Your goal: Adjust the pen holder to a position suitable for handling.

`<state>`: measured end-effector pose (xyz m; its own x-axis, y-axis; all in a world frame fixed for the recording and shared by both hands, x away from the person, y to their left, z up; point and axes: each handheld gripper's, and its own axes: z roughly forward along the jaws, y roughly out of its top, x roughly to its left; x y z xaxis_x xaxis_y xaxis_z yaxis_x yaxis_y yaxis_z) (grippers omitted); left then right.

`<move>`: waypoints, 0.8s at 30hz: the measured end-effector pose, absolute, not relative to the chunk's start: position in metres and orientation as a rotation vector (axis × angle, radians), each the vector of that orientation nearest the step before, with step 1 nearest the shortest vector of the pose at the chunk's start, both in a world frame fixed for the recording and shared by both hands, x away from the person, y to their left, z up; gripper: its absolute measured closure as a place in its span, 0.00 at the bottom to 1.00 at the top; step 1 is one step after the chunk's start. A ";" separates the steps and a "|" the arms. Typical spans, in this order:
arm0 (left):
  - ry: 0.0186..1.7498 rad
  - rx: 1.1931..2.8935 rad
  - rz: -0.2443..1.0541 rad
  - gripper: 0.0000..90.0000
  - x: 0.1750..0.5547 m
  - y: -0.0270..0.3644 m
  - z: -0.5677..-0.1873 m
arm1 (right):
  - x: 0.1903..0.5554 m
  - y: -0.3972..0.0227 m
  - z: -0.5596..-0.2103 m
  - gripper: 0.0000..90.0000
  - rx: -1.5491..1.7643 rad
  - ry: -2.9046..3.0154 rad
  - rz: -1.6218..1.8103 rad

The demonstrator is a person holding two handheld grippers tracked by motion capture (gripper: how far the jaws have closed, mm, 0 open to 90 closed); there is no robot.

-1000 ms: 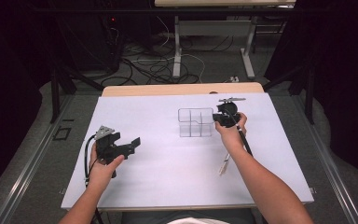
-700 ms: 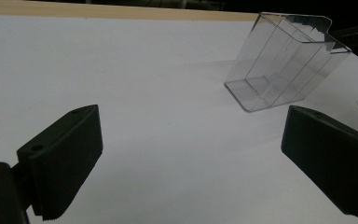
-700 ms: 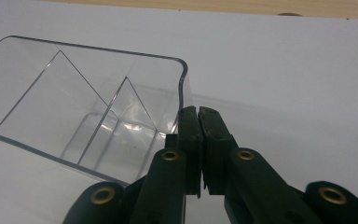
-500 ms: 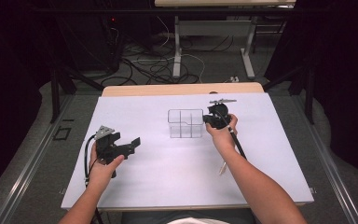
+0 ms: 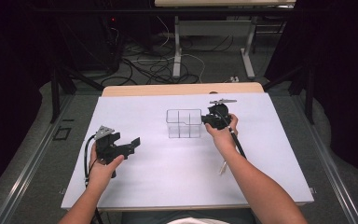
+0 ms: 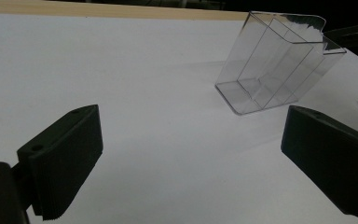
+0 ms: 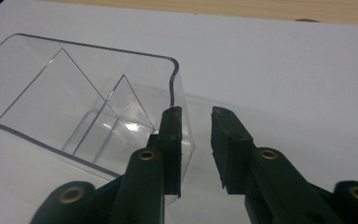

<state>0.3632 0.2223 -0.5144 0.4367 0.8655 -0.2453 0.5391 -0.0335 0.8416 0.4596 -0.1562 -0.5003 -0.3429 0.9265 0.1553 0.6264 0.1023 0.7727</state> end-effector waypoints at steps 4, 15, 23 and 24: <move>1.227 1.705 0.415 0.06 0.363 0.222 -0.514 | 0.456 -0.161 -0.497 0.76 1.539 2.014 1.150; 1.229 1.704 0.416 0.06 0.363 0.222 -0.515 | 0.439 -0.171 -0.487 0.54 1.599 2.063 1.239; 1.230 1.703 0.413 0.06 0.363 0.222 -0.515 | 0.431 -0.175 -0.484 0.38 1.700 2.038 1.296; 1.230 1.703 0.412 0.06 0.363 0.222 -0.515 | 0.431 -0.175 -0.484 0.38 1.700 2.038 1.296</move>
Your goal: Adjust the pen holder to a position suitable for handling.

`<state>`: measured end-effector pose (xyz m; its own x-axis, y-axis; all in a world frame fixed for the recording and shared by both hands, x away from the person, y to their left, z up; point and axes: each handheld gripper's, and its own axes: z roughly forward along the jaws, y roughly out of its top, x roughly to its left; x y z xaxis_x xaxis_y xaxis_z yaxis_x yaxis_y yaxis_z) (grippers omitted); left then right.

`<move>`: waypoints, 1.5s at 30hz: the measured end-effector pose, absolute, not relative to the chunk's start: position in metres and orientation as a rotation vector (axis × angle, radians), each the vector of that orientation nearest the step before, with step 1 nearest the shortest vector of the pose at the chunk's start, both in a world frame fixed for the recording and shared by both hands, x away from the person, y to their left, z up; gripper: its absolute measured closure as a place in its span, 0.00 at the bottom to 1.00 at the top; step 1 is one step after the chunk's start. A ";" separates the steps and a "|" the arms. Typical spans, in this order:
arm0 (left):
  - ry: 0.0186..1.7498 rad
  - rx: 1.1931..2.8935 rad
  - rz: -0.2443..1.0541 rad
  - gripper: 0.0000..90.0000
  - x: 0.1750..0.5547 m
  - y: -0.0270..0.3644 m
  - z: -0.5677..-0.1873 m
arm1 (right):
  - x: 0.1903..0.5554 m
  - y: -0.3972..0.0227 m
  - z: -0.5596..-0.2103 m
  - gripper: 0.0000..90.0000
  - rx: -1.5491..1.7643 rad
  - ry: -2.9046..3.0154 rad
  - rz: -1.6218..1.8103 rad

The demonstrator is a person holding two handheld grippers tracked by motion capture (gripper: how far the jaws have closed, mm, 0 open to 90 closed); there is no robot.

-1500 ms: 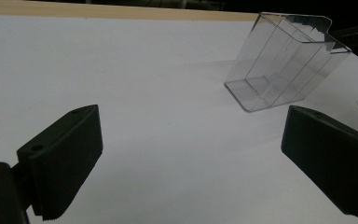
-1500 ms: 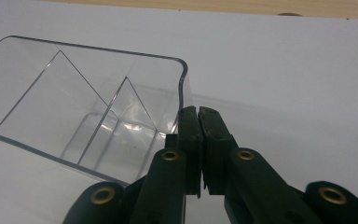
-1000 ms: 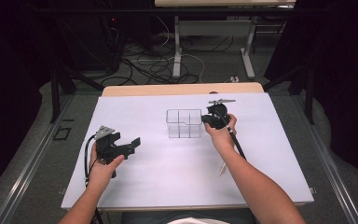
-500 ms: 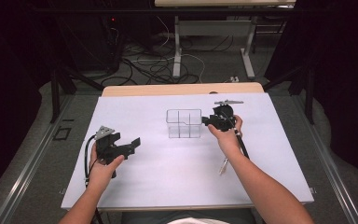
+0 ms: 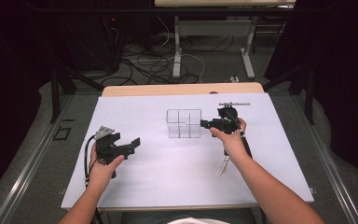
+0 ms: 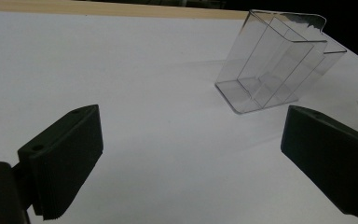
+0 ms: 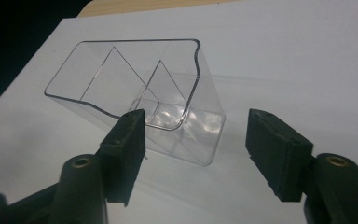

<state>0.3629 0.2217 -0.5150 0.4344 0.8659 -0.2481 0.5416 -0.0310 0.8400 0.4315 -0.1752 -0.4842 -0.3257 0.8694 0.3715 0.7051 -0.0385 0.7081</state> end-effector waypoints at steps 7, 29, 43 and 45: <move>1.229 1.706 0.408 0.06 0.363 0.221 -0.515 | 0.427 -0.185 -0.486 0.27 1.839 1.974 1.328; 1.230 1.714 0.404 0.07 0.362 0.220 -0.516 | 0.396 -0.220 -0.500 0.42 2.112 1.874 1.094; 1.228 1.717 0.399 0.07 0.363 0.220 -0.516 | 0.390 -0.232 -0.514 0.50 2.237 1.777 1.191; 1.230 1.716 0.399 0.07 0.363 0.220 -0.516 | 0.389 -0.235 -0.514 0.48 2.213 1.802 1.191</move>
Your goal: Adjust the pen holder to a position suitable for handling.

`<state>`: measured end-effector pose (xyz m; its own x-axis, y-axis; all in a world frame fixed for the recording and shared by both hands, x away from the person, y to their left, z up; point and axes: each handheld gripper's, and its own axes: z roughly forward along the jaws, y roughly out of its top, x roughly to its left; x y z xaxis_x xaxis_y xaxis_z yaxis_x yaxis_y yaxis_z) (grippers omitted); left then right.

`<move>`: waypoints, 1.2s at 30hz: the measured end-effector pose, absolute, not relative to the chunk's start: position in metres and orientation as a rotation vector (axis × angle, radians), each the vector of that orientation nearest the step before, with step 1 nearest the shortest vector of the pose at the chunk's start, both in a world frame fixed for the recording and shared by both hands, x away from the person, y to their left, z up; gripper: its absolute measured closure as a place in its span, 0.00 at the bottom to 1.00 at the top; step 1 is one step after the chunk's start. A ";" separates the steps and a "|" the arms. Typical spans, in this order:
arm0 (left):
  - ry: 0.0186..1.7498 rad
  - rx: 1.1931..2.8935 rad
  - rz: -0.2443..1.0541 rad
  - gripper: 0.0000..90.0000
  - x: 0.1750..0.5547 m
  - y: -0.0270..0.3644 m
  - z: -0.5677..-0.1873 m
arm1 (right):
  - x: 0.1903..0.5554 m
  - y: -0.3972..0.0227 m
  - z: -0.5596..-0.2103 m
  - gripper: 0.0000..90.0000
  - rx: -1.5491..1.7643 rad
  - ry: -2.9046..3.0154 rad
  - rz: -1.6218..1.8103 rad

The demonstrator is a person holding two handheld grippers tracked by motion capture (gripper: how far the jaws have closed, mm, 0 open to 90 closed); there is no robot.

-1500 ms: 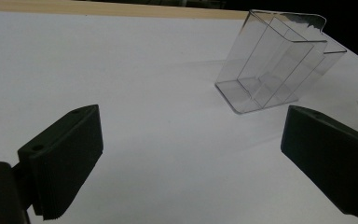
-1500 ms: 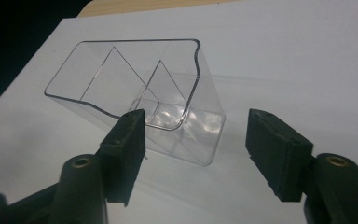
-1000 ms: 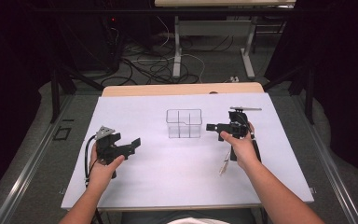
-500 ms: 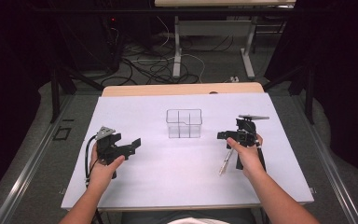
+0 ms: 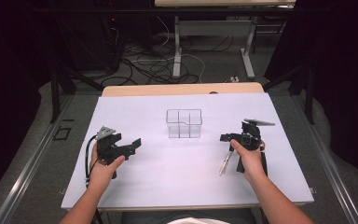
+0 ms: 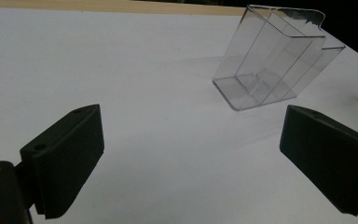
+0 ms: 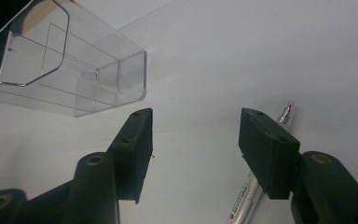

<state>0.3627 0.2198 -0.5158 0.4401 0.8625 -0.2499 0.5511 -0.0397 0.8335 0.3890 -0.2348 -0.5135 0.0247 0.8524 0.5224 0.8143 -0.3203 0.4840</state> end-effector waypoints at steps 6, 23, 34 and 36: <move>1.227 1.717 0.400 0.07 0.363 0.220 -0.515 | 0.389 -0.240 -0.517 0.45 2.262 1.794 1.138; 1.218 1.718 0.403 0.07 0.363 0.219 -0.515 | 0.385 -0.248 -0.526 0.57 2.388 1.647 0.988; 1.216 1.720 0.405 0.07 0.363 0.219 -0.515 | 0.387 -0.249 -0.537 0.62 2.479 1.650 0.981; 1.217 1.722 0.406 0.08 0.363 0.219 -0.516 | 0.387 -0.249 -0.539 0.65 2.482 1.673 0.973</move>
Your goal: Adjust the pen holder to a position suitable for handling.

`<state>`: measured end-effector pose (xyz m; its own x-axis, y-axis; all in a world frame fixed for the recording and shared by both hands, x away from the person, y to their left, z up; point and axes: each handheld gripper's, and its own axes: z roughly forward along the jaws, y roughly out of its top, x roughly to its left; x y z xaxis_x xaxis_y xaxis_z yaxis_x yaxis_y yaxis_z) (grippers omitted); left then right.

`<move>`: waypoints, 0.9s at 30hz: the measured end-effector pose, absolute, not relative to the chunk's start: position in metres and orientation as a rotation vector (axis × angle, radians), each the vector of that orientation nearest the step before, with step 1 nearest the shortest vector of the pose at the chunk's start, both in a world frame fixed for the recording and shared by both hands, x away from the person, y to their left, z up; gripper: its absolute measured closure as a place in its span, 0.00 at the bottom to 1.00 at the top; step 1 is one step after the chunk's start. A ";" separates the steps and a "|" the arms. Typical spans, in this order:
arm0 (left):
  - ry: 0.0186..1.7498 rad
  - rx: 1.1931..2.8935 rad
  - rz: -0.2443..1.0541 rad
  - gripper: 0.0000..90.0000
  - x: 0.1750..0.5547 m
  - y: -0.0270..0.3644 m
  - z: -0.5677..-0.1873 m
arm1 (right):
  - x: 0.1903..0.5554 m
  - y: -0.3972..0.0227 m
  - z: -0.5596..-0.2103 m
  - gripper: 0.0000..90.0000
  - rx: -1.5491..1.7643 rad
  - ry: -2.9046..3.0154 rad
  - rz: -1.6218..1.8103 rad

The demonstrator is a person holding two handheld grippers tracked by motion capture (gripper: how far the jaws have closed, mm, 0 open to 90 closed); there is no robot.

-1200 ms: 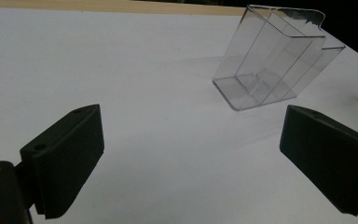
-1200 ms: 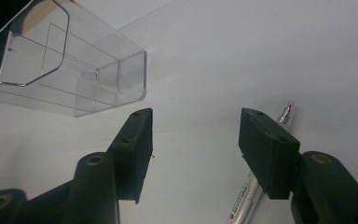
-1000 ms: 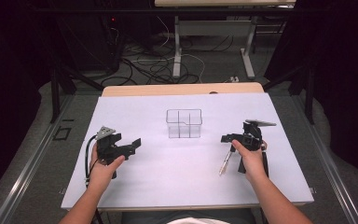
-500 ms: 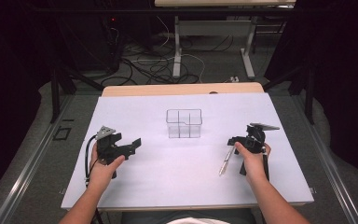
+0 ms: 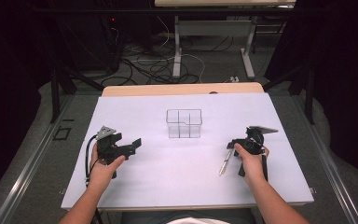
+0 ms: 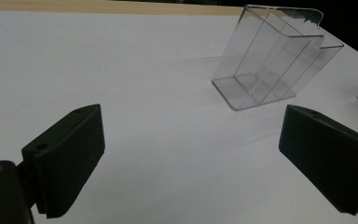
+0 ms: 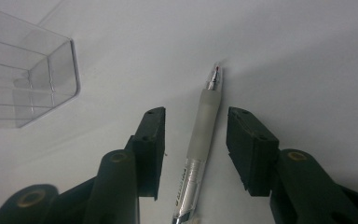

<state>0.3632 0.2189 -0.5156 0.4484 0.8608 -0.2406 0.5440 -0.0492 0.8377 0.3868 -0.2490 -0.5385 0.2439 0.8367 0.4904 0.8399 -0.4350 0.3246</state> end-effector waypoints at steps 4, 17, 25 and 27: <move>1.216 1.726 0.405 0.08 0.363 0.219 -0.515 | 0.387 -0.248 -0.540 0.68 -2.463 -1.676 -0.950; 1.214 1.739 0.406 0.08 0.363 0.218 -0.516 | 0.388 -0.251 -0.544 0.75 -2.465 -1.586 -0.961; 1.212 1.740 0.406 0.08 0.363 0.218 -0.515 | 0.386 -0.249 -0.544 0.84 -2.519 -1.585 -0.945; 1.213 1.741 0.405 0.08 0.363 0.218 -0.516 | 0.387 -0.247 -0.545 0.84 -2.534 -1.557 -0.962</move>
<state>0.3630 0.2180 -0.5155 0.4548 0.8598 -0.2319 0.5482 -0.0650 0.8338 0.3867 -0.2471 -0.5450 0.3144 0.8026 0.5070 0.8125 -0.5037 0.2936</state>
